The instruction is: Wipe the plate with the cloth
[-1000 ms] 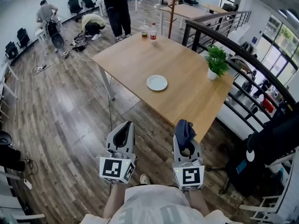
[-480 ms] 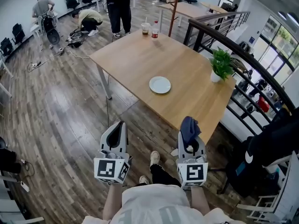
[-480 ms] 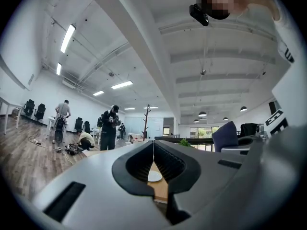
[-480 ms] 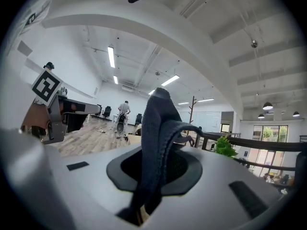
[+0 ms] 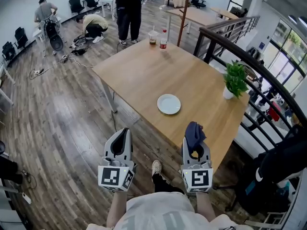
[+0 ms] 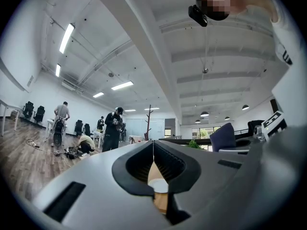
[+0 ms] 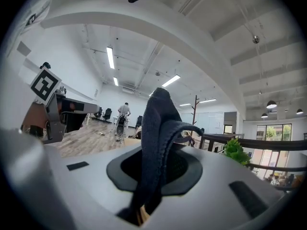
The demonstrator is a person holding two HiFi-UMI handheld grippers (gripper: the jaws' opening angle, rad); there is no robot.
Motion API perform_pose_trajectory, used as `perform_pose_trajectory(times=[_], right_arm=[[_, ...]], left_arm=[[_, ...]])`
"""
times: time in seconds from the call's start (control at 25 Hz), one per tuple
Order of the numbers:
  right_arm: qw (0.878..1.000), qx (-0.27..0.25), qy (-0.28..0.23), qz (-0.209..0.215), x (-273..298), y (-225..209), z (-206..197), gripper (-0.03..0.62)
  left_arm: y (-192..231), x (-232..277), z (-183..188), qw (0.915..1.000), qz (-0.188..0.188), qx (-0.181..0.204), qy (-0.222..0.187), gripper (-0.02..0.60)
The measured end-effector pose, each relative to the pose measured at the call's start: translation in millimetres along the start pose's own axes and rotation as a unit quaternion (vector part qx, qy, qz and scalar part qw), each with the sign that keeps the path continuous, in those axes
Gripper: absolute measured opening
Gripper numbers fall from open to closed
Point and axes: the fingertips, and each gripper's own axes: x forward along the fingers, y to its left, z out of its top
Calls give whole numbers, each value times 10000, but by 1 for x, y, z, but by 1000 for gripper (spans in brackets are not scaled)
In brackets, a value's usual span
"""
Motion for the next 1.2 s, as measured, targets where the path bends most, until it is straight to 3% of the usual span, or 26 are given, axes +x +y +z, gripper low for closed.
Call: perform_pose_trajectory(times=[0.6, 0.76, 0.96, 1.2], right_arm=[[9999, -96, 28, -2, 146, -78, 10, 57], [9997, -185, -141, 73, 174, -95, 17, 57], [9999, -48, -86, 80, 194, -102, 11, 57], [10000, -53, 1, 81, 217, -110, 11, 57]], left_arm=[[34, 170, 4, 9999, -107, 87, -3, 9], [37, 197, 12, 9999, -117, 61, -35, 9], [43, 216, -5, 9996, -20, 19, 286, 11], [38, 259, -15, 9986, -312, -50, 414, 11]])
